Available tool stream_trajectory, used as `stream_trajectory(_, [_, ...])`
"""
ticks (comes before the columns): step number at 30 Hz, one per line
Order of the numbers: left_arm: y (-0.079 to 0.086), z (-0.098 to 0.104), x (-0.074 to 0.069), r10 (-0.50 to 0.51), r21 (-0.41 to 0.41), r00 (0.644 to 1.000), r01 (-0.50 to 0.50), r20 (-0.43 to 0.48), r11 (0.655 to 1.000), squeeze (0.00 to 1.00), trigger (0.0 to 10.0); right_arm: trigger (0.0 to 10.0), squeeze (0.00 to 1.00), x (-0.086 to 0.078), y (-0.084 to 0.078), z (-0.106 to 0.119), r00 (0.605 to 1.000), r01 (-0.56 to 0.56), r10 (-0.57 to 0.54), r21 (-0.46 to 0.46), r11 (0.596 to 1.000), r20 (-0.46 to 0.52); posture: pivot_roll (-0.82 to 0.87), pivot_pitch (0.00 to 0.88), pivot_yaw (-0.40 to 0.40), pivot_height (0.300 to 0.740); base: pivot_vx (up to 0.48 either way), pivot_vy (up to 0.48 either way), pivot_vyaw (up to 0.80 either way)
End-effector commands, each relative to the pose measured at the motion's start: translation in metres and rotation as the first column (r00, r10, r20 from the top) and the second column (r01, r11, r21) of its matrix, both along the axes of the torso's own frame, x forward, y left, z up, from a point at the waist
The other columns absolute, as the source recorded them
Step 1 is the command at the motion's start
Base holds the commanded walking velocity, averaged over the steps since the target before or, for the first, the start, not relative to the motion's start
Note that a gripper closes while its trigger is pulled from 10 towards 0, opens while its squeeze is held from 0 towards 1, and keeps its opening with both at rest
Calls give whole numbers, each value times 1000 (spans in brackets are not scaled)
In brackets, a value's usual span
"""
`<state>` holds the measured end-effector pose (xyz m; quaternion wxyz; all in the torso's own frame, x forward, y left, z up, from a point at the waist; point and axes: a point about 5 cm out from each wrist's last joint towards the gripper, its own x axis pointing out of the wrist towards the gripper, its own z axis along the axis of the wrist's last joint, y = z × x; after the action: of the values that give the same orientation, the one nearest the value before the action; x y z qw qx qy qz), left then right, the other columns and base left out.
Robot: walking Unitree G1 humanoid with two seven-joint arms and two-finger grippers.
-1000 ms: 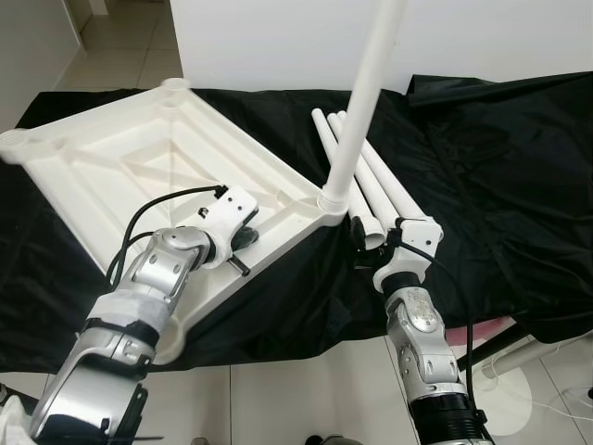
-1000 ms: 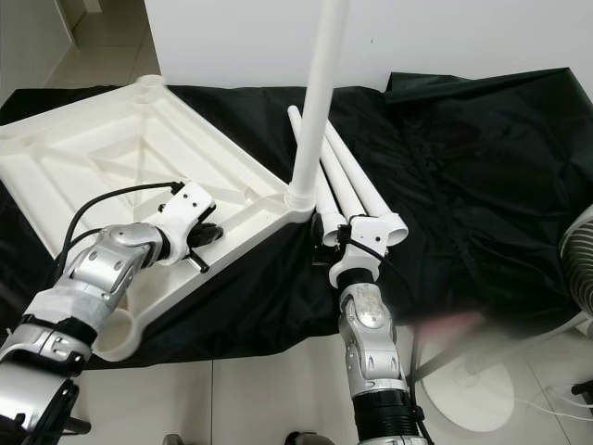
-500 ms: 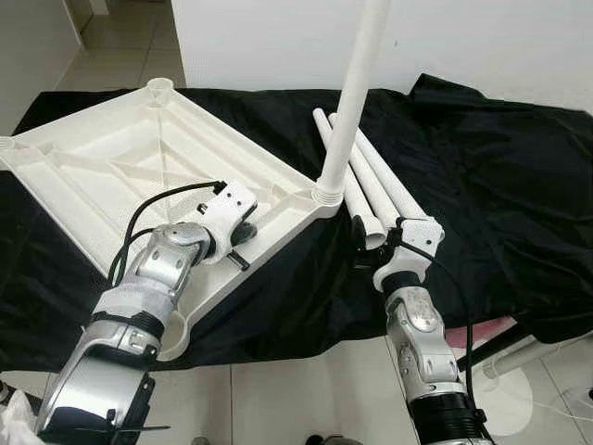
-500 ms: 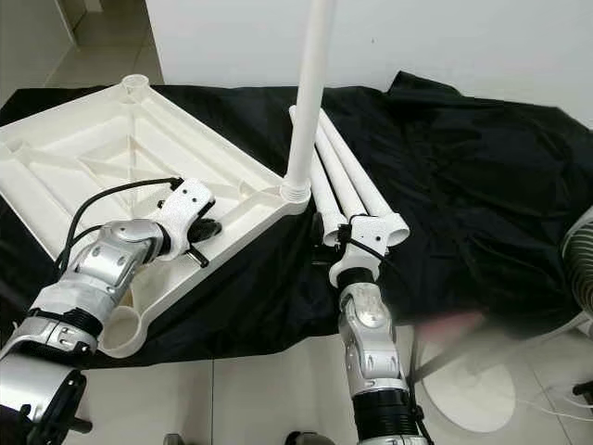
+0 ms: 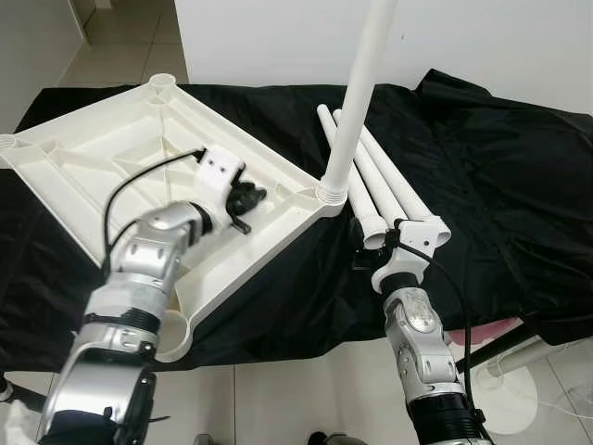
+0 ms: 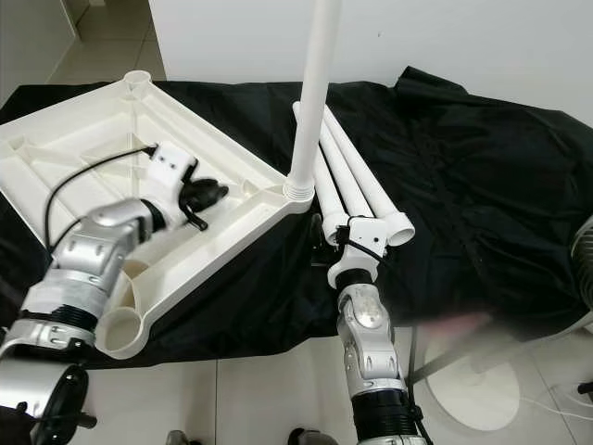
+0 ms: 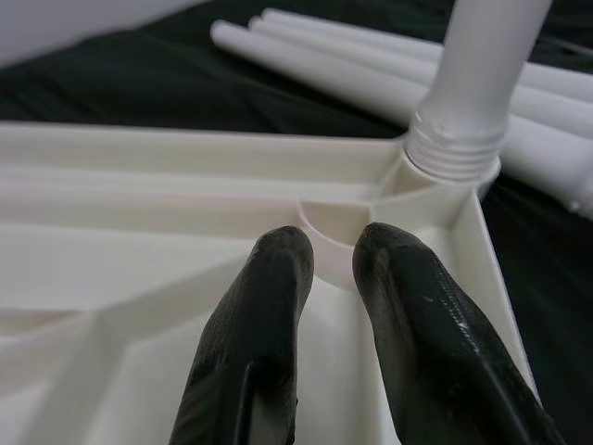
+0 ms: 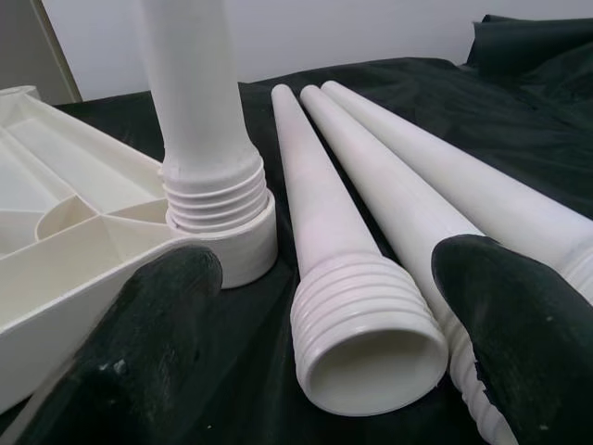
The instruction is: Building children table
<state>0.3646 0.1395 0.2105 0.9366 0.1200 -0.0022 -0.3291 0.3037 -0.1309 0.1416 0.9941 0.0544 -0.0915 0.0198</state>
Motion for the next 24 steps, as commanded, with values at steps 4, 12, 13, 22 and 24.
stream_trajectory(4, [18,-5,-12,-57,95,997,52,58,994,0,10000,10000,0,-1,2,-6,1000,-15,15,-10,1000,-28,-77,87,-13,740,0,0,0])
stream_trajectory(12, [53,-6,-19,-65,161,998,63,6,985,0,10000,10000,0,0,1,-7,999,-22,22,-13,1000,-29,-69,85,-15,740,0,0,0])
stream_trajectory(13, [53,-6,-19,-65,161,998,63,6,985,0,10000,10000,0,0,1,-7,999,-22,22,-13,1000,-29,-69,85,-15,740,0,0,0])
stream_trajectory(22, [115,-23,-53,-80,380,979,147,-187,913,0,10000,10000,0,-1,-1,-9,999,-32,31,-27,999,-36,-58,93,-16,740,0,0,0])
stream_trajectory(24, [121,-25,-57,-74,400,974,156,-212,903,0,10000,10000,0,-1,-2,-9,999,-31,30,-29,999,-37,-57,94,-16,740,0,0,0])
